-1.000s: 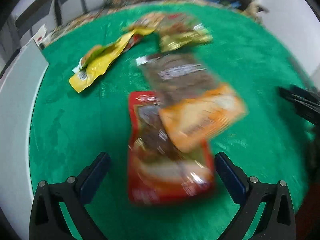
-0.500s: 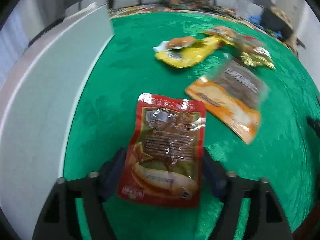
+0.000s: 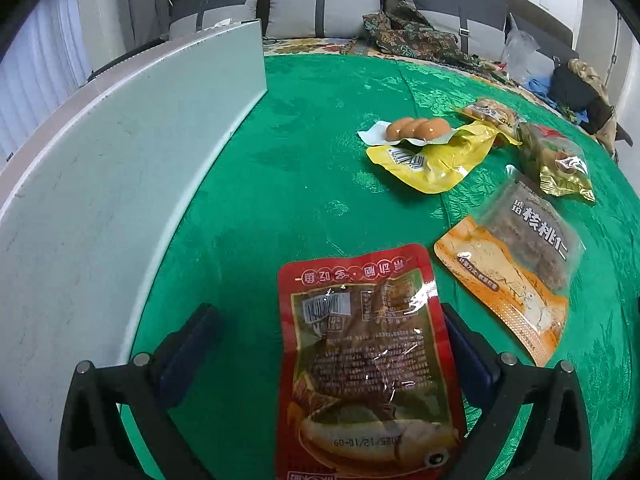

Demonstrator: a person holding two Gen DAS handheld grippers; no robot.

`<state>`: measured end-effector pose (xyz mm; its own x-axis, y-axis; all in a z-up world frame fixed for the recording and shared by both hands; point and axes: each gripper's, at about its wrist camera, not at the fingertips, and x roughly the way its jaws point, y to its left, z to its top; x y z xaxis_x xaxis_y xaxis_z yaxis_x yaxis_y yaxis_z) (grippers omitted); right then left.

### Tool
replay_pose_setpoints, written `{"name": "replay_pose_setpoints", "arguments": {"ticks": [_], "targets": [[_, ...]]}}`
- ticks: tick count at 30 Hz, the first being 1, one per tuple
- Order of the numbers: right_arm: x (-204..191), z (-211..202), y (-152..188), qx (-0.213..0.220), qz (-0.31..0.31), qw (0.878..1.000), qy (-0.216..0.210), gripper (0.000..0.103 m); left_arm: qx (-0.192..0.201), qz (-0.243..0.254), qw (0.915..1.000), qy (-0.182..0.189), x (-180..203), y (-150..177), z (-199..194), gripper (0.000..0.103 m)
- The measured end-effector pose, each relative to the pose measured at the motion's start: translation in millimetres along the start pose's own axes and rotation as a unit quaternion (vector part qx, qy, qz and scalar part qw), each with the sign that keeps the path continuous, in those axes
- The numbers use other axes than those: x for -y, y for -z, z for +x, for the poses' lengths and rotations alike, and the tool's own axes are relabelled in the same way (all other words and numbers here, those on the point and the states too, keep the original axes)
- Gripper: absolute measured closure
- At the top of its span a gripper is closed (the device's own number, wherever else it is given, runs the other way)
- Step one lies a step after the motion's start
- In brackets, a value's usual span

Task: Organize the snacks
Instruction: 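Grasp the orange-label walnut pack with the right gripper while the left gripper holds the red pouch, then lift both packs and carry them toward the white box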

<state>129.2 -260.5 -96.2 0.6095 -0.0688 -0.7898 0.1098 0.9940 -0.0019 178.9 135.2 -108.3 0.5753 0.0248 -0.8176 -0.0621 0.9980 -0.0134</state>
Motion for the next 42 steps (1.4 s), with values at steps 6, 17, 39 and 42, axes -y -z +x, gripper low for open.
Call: {"name": "replay_pose_setpoints", "arguments": {"ticks": [6, 17, 39, 42], "targets": [[-0.1, 0.2, 0.2, 0.0, 0.0, 1.0, 0.0, 0.02, 0.0, 0.0, 1.0, 0.0, -0.2, 0.1, -0.1, 0.0], [-111.7, -8.7, -46.0, -0.123, 0.04, 0.977, -0.168, 0.022, 0.0, 0.0, 1.0, 0.0, -0.6, 0.0, 0.3, 0.0], [-248.9, 22.1, -50.9, -0.093, -0.15, 0.978, -0.11, 0.043, 0.001, -0.001, 1.0, 0.001, 0.7, 1.6, 0.2, 0.0], [-222.6, 14.8, -42.3, -0.095, -0.146, 0.977, -0.126, 0.046, 0.001, -0.001, 1.0, 0.001, 0.4, 1.8, -0.3, 0.0]]}}
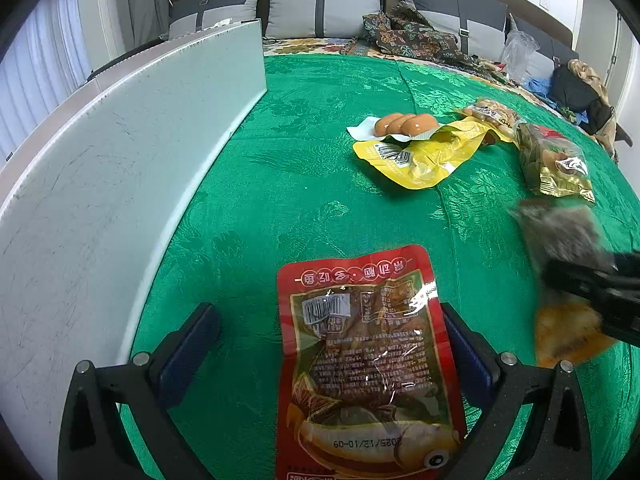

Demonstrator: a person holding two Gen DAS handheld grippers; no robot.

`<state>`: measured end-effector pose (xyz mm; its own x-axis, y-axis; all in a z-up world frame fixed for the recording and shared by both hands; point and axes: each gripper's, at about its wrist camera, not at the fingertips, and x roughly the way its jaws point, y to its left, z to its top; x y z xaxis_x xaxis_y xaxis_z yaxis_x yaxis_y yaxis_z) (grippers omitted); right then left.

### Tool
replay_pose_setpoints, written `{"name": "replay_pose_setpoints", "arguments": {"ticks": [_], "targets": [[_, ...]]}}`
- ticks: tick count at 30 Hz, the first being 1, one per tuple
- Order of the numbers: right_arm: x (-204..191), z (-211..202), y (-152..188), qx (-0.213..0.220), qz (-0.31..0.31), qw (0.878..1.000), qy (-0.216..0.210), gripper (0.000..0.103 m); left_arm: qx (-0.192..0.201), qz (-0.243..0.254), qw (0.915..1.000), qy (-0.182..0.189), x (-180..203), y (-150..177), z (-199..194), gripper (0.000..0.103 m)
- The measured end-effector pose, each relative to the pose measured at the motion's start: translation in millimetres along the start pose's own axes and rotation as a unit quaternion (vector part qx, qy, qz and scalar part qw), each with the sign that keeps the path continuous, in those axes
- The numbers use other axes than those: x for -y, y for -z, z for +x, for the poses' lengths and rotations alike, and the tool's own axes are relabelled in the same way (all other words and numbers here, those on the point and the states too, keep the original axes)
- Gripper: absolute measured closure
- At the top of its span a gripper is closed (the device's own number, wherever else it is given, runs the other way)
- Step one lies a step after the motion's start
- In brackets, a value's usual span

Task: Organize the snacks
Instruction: 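Lift both packs and carry them toward the white box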

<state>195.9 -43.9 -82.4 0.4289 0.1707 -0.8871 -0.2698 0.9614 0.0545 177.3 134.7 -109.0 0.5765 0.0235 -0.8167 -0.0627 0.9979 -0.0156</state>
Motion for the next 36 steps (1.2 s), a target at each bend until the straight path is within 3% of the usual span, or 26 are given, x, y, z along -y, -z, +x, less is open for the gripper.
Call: {"name": "replay_pose_setpoints", "arguments": {"ticks": [4, 6, 8, 12, 15, 19, 20, 23, 28, 30, 31, 32, 34, 36], "targets": [[31.1, -10.9, 14.3, 0.0, 0.019, 1.0, -0.015, 0.052, -0.002, 0.006, 1.0, -0.003, 1.1, 3.5, -4.1, 0.0], [46.4, -20.8, 25.3, 0.004, 0.03, 0.999, -0.025, 0.06, -0.011, 0.015, 0.9998, 0.008, 1.1, 3.9, -7.8, 0.007], [60.3, -28.9, 32.7, 0.003, 0.046, 0.998, -0.034, 0.066, -0.013, 0.036, 0.999, 0.024, 4.6, 5.0, -14.8, 0.035], [87.8, -40.2, 48.4, 0.008, 0.087, 0.994, -0.06, 0.07, -0.026, 0.066, 0.9965, 0.045, 9.3, 9.5, -24.6, 0.043], [111.5, -46.8, 58.3, 0.018, 0.131, 0.986, -0.106, 0.072, -0.023, 0.056, 0.9957, 0.07, 2.7, 13.1, -35.2, 0.056], [154.0, -57.5, 67.2, 0.036, 0.224, 0.965, -0.133, 0.036, -0.024, 0.049, 0.995, 0.083, 1.1, 17.1, -41.1, 0.061], [164.5, -59.9, 67.9, 0.037, 0.248, 0.959, -0.131, 0.035, -0.021, 0.05, 0.995, 0.083, 2.0, 18.7, -41.6, 0.061], [181.5, -64.5, 64.8, 0.017, 0.299, 0.948, -0.109, 0.035, -0.015, 0.059, 0.9953, 0.075, 5.3, 20.6, -42.3, 0.061], [140.8, -65.9, 56.0, -0.024, 0.301, 0.952, -0.048, 0.029, -0.005, 0.059, 0.9961, 0.066, 6.6, 23.5, -41.8, 0.061], [108.1, -45.2, 48.4, -0.046, 0.259, 0.965, -0.012, 0.029, -0.007, 0.055, 0.9964, 0.064, 6.4, 23.7, -42.0, 0.061], [91.9, -31.1, 46.4, -0.068, 0.235, 0.97, -0.006, 0.019, -0.008, 0.054, 0.9964, 0.065, 6.0, 23.4, -42.2, 0.061], [71.1, -26.1, 40.1, -0.047, 0.189, 0.98, 0.029, 0.015, -0.01, 0.052, 0.9964, 0.067, 5.3, 23.0, -42.1, 0.061], [39.6, -15.5, 35.9, -0.041, 0.121, 0.989, 0.079, 0.011, -0.013, 0.046, 0.9964, 0.069, 3.4, 22.8, -41.7, 0.061], [23.2, -12.7, 33.7, -0.008, 0.092, 0.992, 0.09, 0.011, -0.013, 0.044, 0.9966, 0.068, 3.6, 22.6, -41.3, 0.061]]}}
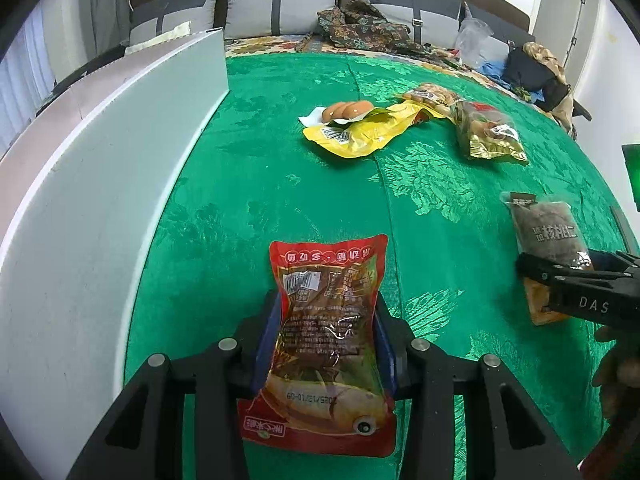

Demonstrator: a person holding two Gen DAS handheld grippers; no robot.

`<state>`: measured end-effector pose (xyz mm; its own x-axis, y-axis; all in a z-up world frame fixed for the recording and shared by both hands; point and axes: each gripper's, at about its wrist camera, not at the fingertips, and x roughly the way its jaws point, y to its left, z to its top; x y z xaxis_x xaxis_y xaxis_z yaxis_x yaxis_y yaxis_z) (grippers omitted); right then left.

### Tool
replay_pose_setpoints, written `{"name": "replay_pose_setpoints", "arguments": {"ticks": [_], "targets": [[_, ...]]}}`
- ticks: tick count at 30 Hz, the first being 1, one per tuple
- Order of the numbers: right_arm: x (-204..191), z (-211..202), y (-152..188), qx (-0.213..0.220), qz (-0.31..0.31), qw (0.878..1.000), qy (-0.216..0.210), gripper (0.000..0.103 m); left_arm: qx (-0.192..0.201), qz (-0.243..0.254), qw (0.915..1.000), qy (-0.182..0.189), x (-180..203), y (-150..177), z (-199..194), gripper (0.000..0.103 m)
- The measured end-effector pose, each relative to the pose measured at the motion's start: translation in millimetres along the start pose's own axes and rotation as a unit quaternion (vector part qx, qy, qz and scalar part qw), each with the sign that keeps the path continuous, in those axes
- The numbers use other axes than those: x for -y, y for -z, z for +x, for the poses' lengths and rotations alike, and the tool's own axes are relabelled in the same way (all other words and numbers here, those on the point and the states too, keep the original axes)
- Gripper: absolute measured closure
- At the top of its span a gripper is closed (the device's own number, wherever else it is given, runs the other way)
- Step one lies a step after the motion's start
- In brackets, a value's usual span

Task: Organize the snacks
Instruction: 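Lift both packs and carry them toward the white box, then lower both packs into the white box and open both grippers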

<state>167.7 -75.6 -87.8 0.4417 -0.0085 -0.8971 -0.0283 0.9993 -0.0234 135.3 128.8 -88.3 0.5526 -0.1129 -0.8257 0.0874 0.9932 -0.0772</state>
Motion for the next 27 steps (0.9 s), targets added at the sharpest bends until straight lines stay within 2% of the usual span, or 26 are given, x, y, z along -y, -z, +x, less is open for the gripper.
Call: {"name": "replay_pose_setpoints", "arguments": {"ticks": [3, 6, 7, 8, 9, 10, 11, 14, 18, 21, 22, 23, 25, 27], "targets": [[1.5, 1.6, -1.6, 0.015, -0.019, 0.999, -0.021, 0.01, -0.001, -0.002, 1.0, -0.002, -0.1, 0.2, -0.7, 0.061], [6.2, 0.4, 1.6, 0.02, -0.08, 0.995, -0.046, 0.015, -0.003, -0.023, 0.9996, 0.013, -5.7, -0.5, -2.9, 0.063], [8.7, 0.4, 1.7, 0.016, -0.086, 0.995, -0.051, 0.018, -0.004, -0.03, 0.9994, 0.018, -7.7, -0.7, -3.3, 0.063], [12.9, -1.9, 2.4, 0.013, -0.087, 0.995, -0.056, 0.029, -0.004, -0.038, 0.999, 0.023, -9.9, -0.1, -4.5, 0.064], [16.8, -6.1, 1.9, 0.016, -0.085, 0.994, -0.064, 0.037, -0.004, -0.044, 0.9987, 0.028, -11.5, 0.9, -5.7, 0.064], [20.2, -9.0, 2.8, 0.014, -0.078, 0.994, -0.077, 0.05, -0.003, -0.048, 0.9983, 0.032, -12.8, 2.4, -7.3, 0.064], [26.3, -9.3, 7.9, 0.009, -0.071, 0.994, -0.087, 0.057, -0.002, -0.051, 0.9981, 0.035, -13.7, 4.1, -9.1, 0.064], [38.4, -11.5, 12.1, 0.004, -0.041, 0.992, -0.122, 0.07, 0.002, -0.06, 0.9971, 0.047, -15.6, 8.6, -15.6, 0.065], [72.5, -17.7, 18.7, -0.001, 0.049, 0.979, -0.2, 0.074, 0.016, -0.071, 0.9952, 0.065, -15.8, 12.5, -31.1, 0.065], [100.0, -23.4, 25.2, 0.009, 0.108, 0.961, -0.253, 0.074, 0.03, -0.081, 0.9929, 0.081, -15.9, 10.9, -45.5, 0.065], [110.3, -26.9, 27.3, 0.015, 0.128, 0.954, -0.27, 0.09, 0.035, -0.084, 0.9921, 0.085, -15.8, 10.3, -50.4, 0.065], [117.7, -29.3, 29.9, 0.016, 0.143, 0.947, -0.286, 0.093, 0.04, -0.088, 0.9912, 0.09, -15.8, 9.5, -54.7, 0.065], [125.6, -36.4, 32.6, 0.023, 0.156, 0.942, -0.296, 0.094, 0.049, -0.098, 0.9887, 0.103, -16.1, 7.5, -63.7, 0.065], [129.5, -40.8, 30.4, 0.026, 0.151, 0.946, -0.286, 0.094, 0.056, -0.103, 0.9871, 0.11, -17.4, 5.7, -70.0, 0.065]]}}
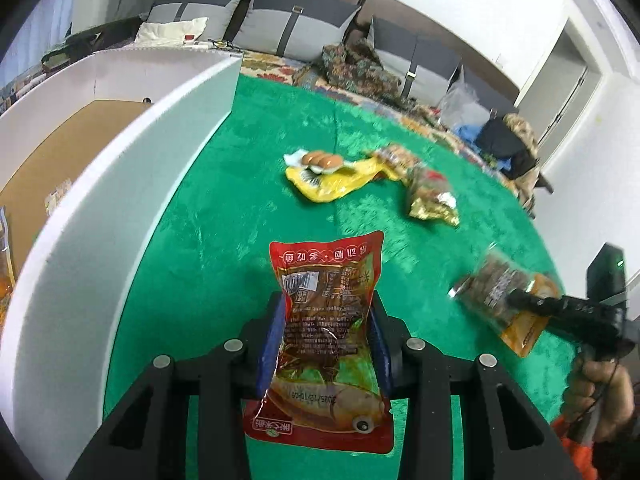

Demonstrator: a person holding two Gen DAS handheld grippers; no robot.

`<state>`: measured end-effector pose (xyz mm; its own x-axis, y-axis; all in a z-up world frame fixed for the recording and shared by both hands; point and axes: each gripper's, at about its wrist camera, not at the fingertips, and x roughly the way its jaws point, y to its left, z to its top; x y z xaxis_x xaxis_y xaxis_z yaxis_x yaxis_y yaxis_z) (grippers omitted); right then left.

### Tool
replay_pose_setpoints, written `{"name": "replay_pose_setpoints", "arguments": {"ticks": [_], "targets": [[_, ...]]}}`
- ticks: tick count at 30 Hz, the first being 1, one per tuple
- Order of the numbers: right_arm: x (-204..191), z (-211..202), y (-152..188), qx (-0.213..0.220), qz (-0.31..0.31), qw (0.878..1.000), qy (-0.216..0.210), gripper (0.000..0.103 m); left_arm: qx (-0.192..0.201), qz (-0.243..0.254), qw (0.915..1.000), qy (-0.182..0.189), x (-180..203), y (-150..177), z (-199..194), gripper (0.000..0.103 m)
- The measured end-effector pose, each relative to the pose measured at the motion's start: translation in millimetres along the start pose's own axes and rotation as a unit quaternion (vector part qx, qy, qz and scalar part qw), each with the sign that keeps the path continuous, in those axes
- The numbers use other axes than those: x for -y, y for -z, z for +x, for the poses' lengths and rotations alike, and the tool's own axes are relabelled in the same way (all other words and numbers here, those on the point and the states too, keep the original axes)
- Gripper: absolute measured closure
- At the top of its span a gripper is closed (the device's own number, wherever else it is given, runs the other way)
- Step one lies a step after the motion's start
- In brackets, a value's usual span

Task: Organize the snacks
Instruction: 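Lower both packs into the white box and open both grippers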

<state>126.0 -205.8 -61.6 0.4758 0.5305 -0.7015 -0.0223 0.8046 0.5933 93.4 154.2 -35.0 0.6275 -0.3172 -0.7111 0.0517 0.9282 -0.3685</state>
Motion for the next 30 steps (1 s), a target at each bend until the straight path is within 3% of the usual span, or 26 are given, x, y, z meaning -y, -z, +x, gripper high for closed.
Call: {"name": "replay_pose_setpoints", "arguments": {"ticks": [10, 15, 20, 24, 25, 26, 27, 28, 29, 30], "targets": [[-15.3, -22.8, -16.2, 0.023, 0.037, 0.996, -0.078, 0.094, 0.042, -0.05, 0.9974, 0.031, -19.0, -18.1, -49.0, 0.065], [-44.2, -23.5, -24.4, 0.009, 0.077, 0.982, -0.17, 0.094, 0.085, -0.087, 0.9922, 0.029, -53.5, -36.2, -92.8, 0.065], [-131.5, -5.5, -39.3, -0.026, 0.051, 0.964, -0.259, 0.094, 0.128, -0.104, 0.9855, -0.037, -115.7, -61.0, -146.8, 0.065], [-238.6, 35.5, -39.3, -0.077, -0.003, 0.949, -0.306, 0.094, 0.121, -0.102, 0.9812, -0.11, -168.9, -70.6, -160.1, 0.063], [-260.2, 46.8, -36.1, -0.087, -0.016, 0.948, -0.307, 0.094, 0.108, -0.094, 0.9785, -0.148, -180.6, -71.8, -156.2, 0.058], [-284.9, 59.9, -31.7, -0.096, -0.032, 0.946, -0.307, 0.092, 0.097, -0.091, 0.9753, -0.176, -189.9, -71.7, -152.3, 0.044], [-314.7, 77.1, -24.7, -0.103, -0.051, 0.946, -0.303, 0.088, 0.083, -0.091, 0.9717, -0.202, -200.9, -69.4, -147.0, 0.033], [-332.1, 89.3, -20.1, -0.11, -0.065, 0.949, -0.289, 0.077, 0.065, -0.099, 0.9655, -0.232, -212.2, -66.2, -140.8, 0.011], [-345.8, 100.5, -16.1, -0.12, -0.08, 0.951, -0.275, 0.04, 0.059, -0.106, 0.9607, -0.249, -217.8, -61.5, -138.3, 0.007], [-357.6, 112.6, -11.4, -0.132, -0.095, 0.954, -0.253, 0.031, 0.057, -0.114, 0.9576, -0.259, -221.3, -55.4, -138.8, 0.007]]}}
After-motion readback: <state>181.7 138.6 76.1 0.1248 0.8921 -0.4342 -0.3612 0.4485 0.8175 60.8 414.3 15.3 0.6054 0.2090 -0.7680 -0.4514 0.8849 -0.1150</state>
